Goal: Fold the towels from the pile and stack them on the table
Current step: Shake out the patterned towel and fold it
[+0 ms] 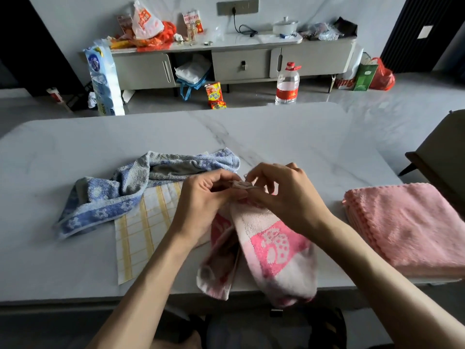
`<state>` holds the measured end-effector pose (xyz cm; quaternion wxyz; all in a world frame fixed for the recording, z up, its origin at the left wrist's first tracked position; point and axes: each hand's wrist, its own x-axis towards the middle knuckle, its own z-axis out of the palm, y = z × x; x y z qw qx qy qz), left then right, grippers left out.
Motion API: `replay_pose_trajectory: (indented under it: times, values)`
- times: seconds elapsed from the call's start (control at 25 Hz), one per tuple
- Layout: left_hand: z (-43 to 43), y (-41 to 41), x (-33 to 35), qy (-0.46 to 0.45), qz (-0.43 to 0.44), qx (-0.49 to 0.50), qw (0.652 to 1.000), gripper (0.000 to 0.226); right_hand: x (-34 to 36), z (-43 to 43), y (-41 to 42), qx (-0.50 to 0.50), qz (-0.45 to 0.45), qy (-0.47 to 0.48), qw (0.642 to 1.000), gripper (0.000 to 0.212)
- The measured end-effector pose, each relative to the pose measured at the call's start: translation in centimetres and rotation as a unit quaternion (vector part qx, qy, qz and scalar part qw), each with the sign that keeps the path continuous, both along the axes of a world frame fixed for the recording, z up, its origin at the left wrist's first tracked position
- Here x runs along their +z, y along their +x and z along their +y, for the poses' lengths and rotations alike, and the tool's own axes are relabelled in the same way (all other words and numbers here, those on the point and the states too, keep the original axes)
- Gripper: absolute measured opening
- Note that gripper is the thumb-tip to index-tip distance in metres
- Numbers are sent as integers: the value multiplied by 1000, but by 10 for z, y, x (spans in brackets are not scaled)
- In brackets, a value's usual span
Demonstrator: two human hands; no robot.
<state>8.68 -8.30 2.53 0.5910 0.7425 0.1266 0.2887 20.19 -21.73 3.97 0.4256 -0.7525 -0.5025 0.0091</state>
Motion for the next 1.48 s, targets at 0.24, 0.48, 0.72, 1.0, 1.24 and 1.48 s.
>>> replay_pose_trajectory:
  times: [0.24,0.48,0.72,1.0,1.24,1.48]
  values:
    - [-12,-29,121,-14,-74,-2,997,9,112,-34,-6,156,133,-8,979,20]
    - [6,-68,170,78,-93,116,986,12,120,-85,-7,129,132,-186,965,24]
    - [29,-93,164,145,-81,264,950,2,104,-127,11,-5,-90,-286,954,43]
    - [29,-102,159,200,-78,370,904,9,127,-138,4,-97,-293,-119,944,39]
    - [24,-97,164,228,-85,316,917,3,141,-126,11,-237,-75,-124,961,15]
    - [20,-97,165,259,-34,349,900,5,144,-122,12,-264,25,-163,950,7]
